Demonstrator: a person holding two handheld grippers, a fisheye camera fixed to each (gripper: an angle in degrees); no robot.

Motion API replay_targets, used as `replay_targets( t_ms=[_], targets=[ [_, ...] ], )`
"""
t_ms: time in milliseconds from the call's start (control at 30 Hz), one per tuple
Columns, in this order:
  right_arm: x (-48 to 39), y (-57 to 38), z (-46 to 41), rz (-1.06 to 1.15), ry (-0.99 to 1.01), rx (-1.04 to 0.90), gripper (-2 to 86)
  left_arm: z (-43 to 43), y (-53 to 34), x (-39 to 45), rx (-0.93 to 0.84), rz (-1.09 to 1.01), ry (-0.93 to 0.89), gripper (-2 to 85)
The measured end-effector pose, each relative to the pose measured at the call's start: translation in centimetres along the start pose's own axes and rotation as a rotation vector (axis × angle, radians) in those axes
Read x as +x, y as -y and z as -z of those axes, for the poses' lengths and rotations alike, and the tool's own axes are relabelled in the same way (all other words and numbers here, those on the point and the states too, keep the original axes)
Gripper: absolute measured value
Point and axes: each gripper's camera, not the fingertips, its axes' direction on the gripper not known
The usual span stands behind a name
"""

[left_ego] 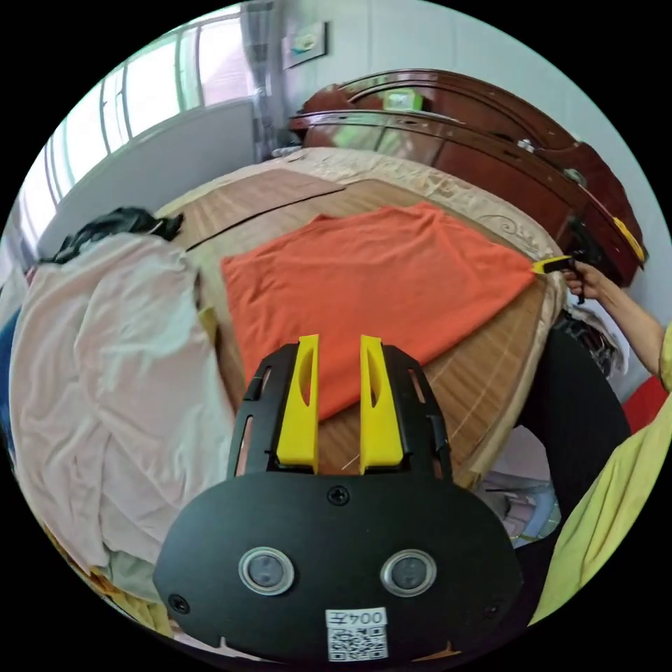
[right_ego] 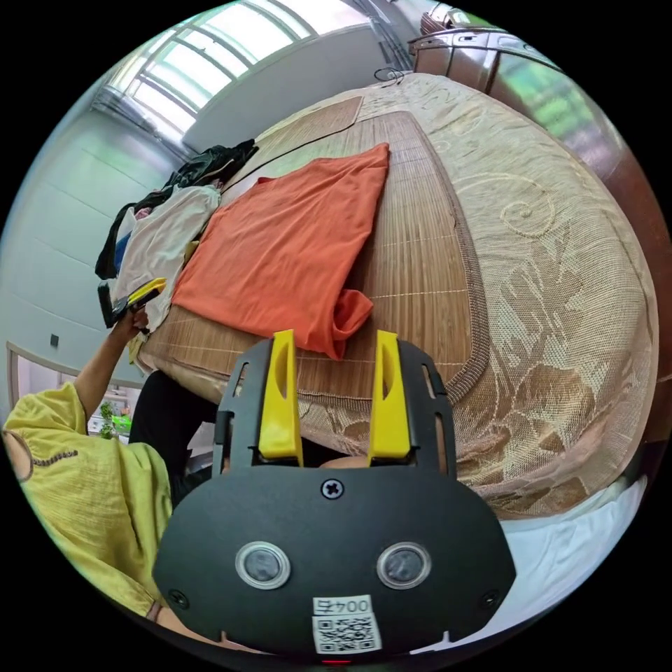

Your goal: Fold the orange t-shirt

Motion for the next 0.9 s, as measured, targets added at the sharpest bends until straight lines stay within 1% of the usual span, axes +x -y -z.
replay_targets(
  t_ms=[33,67,100,167,200,267,300,367,400,467,533,567,600,667,733,767,800,833,900],
  targets=[
    [0.5,0.4,-0.1,0.016,0.035,-0.022,8.2,-0.8,1.9,4.0,0.015,-0.078,-0.016,11.0],
    [0.9,0.6,-0.1,0.013,0.043,-0.03,6.7,-1.8,3.9,8.2,0.022,-0.152,-0.03,12.2],
    [1.6,0.9,0.3,0.001,0.062,-0.033,4.9,-2.3,4.9,10.2,0.025,-0.184,-0.037,12.8],
    [2.7,1.4,1.3,-0.016,0.111,-0.025,4.1,-5.0,8.7,19.0,0.014,-0.322,-0.059,15.3],
    [3.4,1.8,2.0,-0.027,0.145,-0.021,3.9,-5.7,9.6,21.2,0.011,-0.357,-0.064,15.7],
    [4.2,2.5,2.8,-0.036,0.174,-0.028,3.8,-8.3,12.3,29.7,0.022,-0.504,-0.054,16.7],
    [4.7,3.0,3.1,-0.036,0.181,-0.046,3.7,-8.9,12.8,31.7,0.023,-0.543,-0.039,16.8],
    [5.3,3.8,3.4,-0.021,0.185,-0.072,3.7,-11.9,14.2,38.9,0.005,-0.696,0.064,16.9],
    [5.9,4.3,3.7,-0.017,0.196,-0.084,3.6,-12.7,14.4,40.3,-0.003,-0.73,0.099,16.8],
    [6.9,5.0,4.1,-0.009,0.232,-0.089,3.6,-16.1,15.0,44.5,-0.057,-0.844,0.237,16.0],
    [8.4,5.7,4.8,-0.005,0.305,-0.075,3.6,-17.8,15.4,45.8,-0.088,-0.857,0.283,14.0],
    [8.8,5.8,5.1,-0.002,0.331,-0.066,3.7,-18.2,15.7,46.1,-0.078,-0.841,0.317,10.5],
    [9.7,6.0,5.6,0.0,0.374,-0.045,3.9,-18.2,16.0,46.1,-0.074,-0.822,0.317,8.7],
    [11.6,6.3,6.6,-0.026,0.421,0.015,5.5,-17.1,17.5,44.3,-0.077,-0.643,0.205,5.1],
    [15.4,6.8,7.3,-0.121,0.519,0.118,10.4,-15.7,18.1,42.0,-0.042,-0.512,0.13,4.2],
    [16.4,7.0,7.2,-0.154,0.546,0.129,12.9,-14.6,18.2,40.7,-0.009,-0.452,0.113,3.7],
    [18.2,7.7,6.4,-0.217,0.603,0.131,17.9,-14.1,18.2,40.1,0.009,-0.429,0.109,3.6],
    [19.5,8.6,5.5,-0.242,0.663,0.121,20.5,-13.1,18.0,39.0,0.044,-0.389,0.103,3.4],
    [20.9,10.3,3.6,-0.271,0.717,0.09,22.6,-11.8,17.7,37.6,0.07,-0.352,0.086,3.1]
  ],
)
